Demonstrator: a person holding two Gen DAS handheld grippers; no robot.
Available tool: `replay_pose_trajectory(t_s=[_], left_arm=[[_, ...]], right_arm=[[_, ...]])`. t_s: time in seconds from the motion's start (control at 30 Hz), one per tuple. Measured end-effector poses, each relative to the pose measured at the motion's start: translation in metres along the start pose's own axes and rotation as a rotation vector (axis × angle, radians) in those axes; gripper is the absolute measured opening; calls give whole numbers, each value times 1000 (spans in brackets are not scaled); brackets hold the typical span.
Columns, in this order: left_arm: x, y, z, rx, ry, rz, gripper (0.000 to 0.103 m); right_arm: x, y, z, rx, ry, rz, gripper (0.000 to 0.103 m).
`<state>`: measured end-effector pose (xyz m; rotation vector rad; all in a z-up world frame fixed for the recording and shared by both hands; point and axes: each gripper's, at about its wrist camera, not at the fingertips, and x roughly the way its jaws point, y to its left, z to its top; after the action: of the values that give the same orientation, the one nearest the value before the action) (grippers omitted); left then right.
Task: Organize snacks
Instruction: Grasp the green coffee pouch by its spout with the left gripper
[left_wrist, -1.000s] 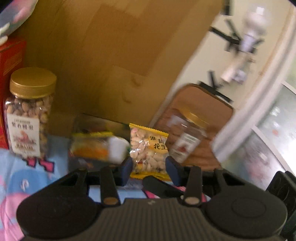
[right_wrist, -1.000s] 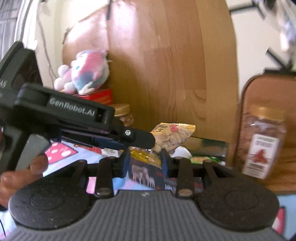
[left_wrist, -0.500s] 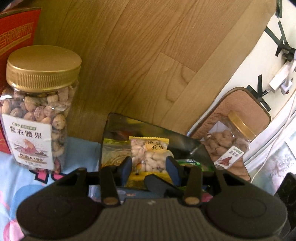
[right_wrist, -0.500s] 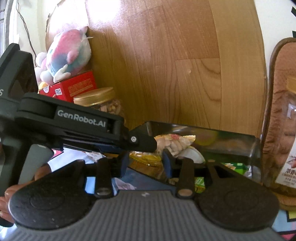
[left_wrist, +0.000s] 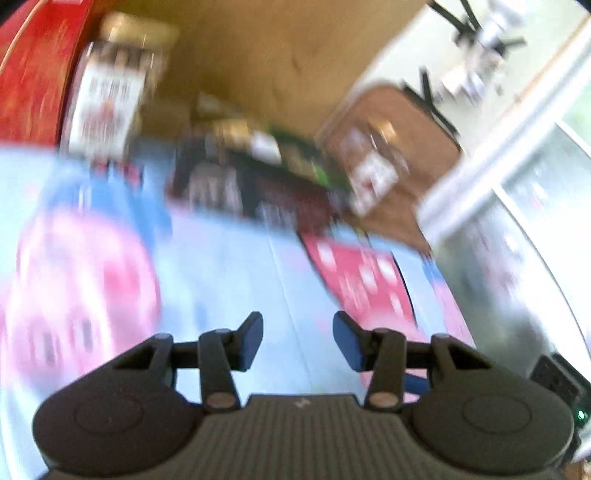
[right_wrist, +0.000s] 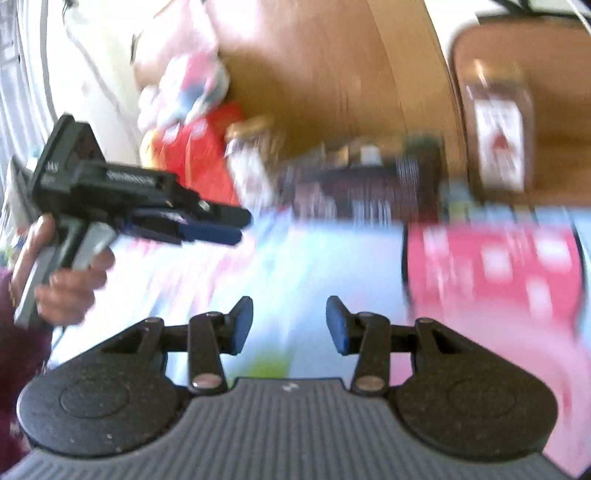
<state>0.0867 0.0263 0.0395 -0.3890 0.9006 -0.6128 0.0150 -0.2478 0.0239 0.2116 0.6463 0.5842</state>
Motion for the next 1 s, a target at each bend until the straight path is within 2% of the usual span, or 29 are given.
replay_pose_trajectory(t_s=[0.07, 0.13, 0.2, 0.27, 0.3, 0.33, 0.43, 0.53, 0.6, 0.63, 0.67, 0.7, 0.77, 0.83, 0.97, 1.0], left_arm=[[-3, -5, -31, 0, 48, -4, 44], [-8, -11, -54, 10, 60, 16, 46], [-9, -16, -71, 4, 82, 21, 51], [-8, -19, -85, -17, 105, -13, 59], [-12, -21, -92, -12, 77, -14, 64], [-12, -25, -96, 0, 65, -13, 69], [-6, -33, -104, -3, 61, -65, 70], [-3, -38, -101, -46, 57, -60, 71], [-2, -28, -95, -144, 62, -117, 70], [-3, -25, -95, -171, 55, -139, 64], [-5, -23, -92, -182, 41, -153, 52], [-6, -21, -89, -199, 35, -184, 46], [-7, -21, -86, -220, 37, -232, 40], [-4, -26, -86, -176, 41, -190, 36], [22, -30, -92, -163, 128, -187, 35], [28, -30, -94, -155, 143, -176, 30]], right_arm=[[-17, 11, -27, 9, 33, -16, 53], [-25, 19, -43, 15, 48, -28, 58], [-28, 27, -55, 6, 58, -35, 60], [-27, 35, -61, -26, 62, -67, 61], [-27, 39, -63, -42, 56, -68, 61], [-26, 41, -64, -43, 52, -54, 62], [-23, 39, -66, -9, 21, -8, 62], [-23, 44, -71, -18, -13, -25, 62], [-25, 45, -75, -23, -38, -27, 62], [-26, 45, -77, -20, -48, -27, 62], [-28, 45, -77, -20, -55, -33, 62], [-28, 44, -77, -17, -60, -39, 62], [-30, 39, -78, 20, -75, -17, 65], [-31, 33, -78, 66, -86, 9, 65], [-28, 34, -78, 67, -94, 20, 65], [-27, 34, -78, 65, -94, 24, 65]])
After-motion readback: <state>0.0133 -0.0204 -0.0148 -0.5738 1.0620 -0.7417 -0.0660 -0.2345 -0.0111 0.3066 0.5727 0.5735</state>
